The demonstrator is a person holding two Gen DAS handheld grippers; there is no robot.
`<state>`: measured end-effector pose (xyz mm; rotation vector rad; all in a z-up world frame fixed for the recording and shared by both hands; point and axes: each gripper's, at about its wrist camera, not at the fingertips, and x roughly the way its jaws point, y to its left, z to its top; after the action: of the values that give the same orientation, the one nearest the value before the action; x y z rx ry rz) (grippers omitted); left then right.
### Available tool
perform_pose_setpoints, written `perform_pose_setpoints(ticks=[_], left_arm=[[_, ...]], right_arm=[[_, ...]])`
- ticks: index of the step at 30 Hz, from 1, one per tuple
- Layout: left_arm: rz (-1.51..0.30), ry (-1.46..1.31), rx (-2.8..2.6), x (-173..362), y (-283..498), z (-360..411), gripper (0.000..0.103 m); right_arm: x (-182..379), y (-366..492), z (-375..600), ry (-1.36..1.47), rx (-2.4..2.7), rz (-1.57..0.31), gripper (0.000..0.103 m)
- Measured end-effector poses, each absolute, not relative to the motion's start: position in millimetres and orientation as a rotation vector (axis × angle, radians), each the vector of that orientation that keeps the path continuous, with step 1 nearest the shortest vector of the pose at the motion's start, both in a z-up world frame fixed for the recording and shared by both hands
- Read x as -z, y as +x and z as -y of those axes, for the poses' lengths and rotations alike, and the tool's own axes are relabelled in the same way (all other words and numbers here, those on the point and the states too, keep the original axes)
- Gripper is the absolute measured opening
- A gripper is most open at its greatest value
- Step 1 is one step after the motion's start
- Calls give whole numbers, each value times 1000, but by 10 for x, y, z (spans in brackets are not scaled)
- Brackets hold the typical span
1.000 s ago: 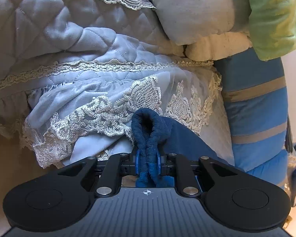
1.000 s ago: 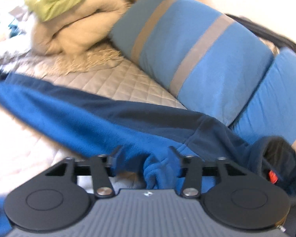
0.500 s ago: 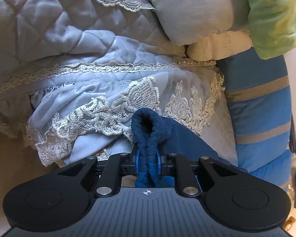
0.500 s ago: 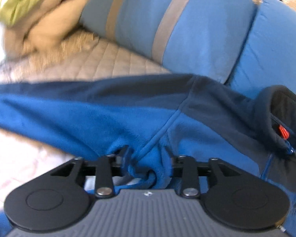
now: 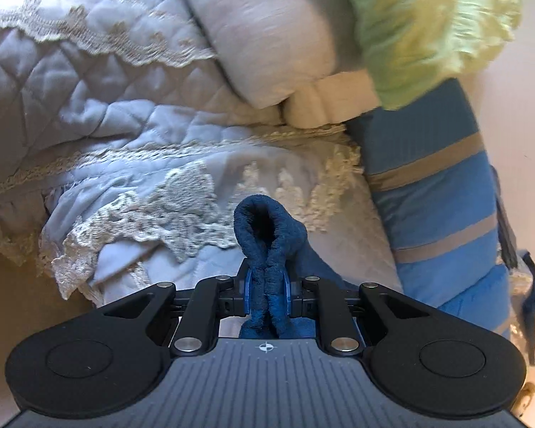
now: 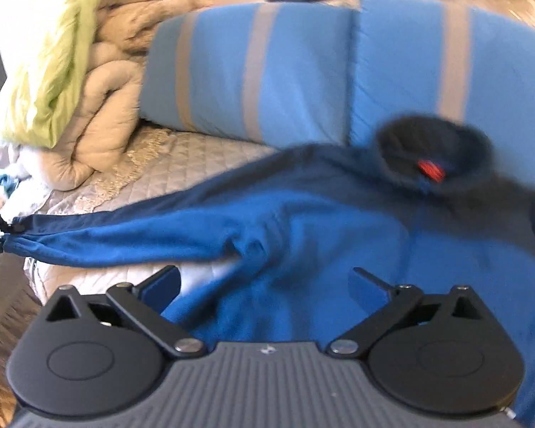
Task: Fold clothes
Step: 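Lift the held sleeve cuff with the left gripper over the jacket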
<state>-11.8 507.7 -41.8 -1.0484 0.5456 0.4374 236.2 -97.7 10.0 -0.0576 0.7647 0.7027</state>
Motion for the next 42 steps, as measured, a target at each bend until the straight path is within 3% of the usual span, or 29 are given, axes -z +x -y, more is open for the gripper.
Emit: perform_pose_setpoints(ticks=[11, 31, 42], left_arm=[[-541, -827, -428, -118, 10, -4655, 15], [-593, -653, -383, -944, 622, -4321, 15], [-498, -633, -255, -2033, 927, -3958, 15]], right_arm=[[281, 1985, 1795, 19, -618, -899, 103], [468, 1542, 1753, -70, -738, -992, 103], [222, 1664, 1878, -75, -720, -960, 103]])
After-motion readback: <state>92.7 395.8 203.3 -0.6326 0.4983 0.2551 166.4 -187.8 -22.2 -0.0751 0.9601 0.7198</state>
